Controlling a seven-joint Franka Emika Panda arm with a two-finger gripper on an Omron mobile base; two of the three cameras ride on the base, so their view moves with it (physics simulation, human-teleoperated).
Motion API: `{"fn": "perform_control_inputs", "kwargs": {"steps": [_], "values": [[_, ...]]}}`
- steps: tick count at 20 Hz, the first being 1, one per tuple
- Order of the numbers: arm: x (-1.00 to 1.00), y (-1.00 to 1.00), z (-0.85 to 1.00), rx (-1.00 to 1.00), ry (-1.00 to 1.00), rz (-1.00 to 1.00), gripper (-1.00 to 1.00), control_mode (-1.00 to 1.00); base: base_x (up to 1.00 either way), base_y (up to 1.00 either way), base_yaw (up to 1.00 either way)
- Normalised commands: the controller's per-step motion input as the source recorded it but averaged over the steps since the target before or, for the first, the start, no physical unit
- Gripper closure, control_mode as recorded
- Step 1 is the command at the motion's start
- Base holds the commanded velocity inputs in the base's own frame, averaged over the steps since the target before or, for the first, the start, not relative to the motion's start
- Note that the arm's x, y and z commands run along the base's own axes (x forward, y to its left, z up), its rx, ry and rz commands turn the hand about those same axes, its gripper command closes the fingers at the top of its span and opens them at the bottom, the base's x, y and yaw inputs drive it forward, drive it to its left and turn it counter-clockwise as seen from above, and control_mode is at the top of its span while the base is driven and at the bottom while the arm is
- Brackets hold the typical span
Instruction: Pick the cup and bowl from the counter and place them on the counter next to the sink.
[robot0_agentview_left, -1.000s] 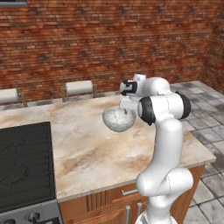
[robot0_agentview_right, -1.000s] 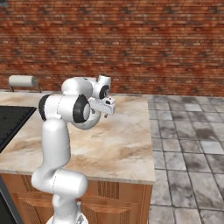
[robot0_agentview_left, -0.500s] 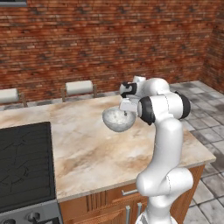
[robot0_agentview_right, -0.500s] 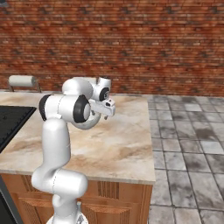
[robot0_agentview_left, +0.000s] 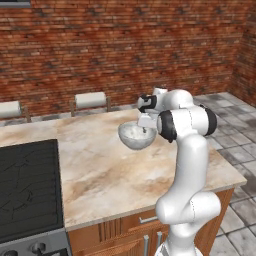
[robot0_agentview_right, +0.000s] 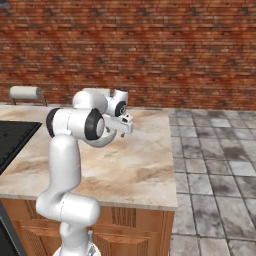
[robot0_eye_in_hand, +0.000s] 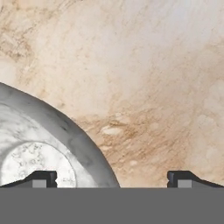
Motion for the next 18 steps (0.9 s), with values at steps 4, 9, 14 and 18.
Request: {"fn": "perform_control_inputs", "kwargs": {"steps": [4, 9, 14, 18], "values": [[0.0, 0.0, -0.13, 0.0, 0.0, 0.0, -1.0, -1.0, 0.0, 0.0, 0.0], [0.0, 0.02, -0.04, 0.0, 0.0, 0.0, -1.0, -1.0, 0.0, 0.0, 0.0], [-0.04, 0.07, 0.0, 0.0, -0.01, 0.0, -1.0, -1.0, 0.0, 0.0, 0.0], [-0.16, 0.04, 0.0, 0.04, -0.14, 0.0, -1.0, -1.0, 0.0, 0.0, 0.0]]}}
